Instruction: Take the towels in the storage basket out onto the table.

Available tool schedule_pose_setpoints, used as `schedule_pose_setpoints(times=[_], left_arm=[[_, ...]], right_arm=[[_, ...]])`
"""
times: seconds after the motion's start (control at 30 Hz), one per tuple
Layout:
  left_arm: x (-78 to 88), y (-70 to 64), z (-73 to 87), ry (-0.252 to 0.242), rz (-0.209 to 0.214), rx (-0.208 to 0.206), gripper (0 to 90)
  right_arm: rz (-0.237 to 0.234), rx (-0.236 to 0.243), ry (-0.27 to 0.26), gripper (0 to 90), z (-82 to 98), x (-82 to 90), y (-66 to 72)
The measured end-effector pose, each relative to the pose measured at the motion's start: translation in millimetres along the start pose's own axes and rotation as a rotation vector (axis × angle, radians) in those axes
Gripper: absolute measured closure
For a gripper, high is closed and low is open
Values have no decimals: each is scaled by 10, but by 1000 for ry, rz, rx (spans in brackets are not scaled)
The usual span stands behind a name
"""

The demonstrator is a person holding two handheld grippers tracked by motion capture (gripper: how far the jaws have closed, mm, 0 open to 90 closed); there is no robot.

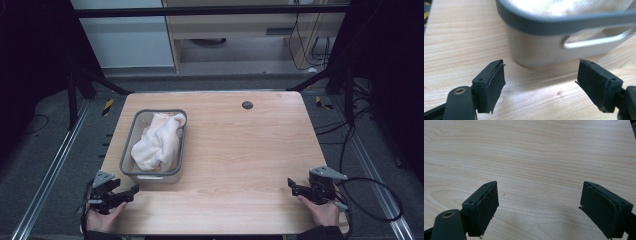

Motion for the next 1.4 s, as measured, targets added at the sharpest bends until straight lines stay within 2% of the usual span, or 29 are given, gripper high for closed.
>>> schedule_pose_setpoints(times=[0.07,0.27,0.57,0.73,1.23,1.4], left_arm=[[44,-7,-25,-15,12,23,220],[129,-30,-86,-46,40,56,218],[250,-51,-235,-89,40,41,220],[291,-69,-293,-105,46,46,223],[394,-226,-600,-150,91,9,225],[399,-281,-704,-158,100,-5,223]], right_arm=[[-2,-3,-3,150,4,12,3],[-9,-10,-10,153,-4,25,5],[-21,10,-12,157,-16,29,65],[-33,11,-19,155,-21,32,86],[-36,11,4,141,0,15,103],[-21,11,0,135,-13,12,69]])
Point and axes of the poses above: each handheld gripper's, and its own axes: x roughly backward along the jaws, z roughly out of its underside, y roughly to its left, the point moved 7 cm from there along -x, roughly forward along the jaws, and after that the axes turned 1 degree about -y, right-handed, at the moved point
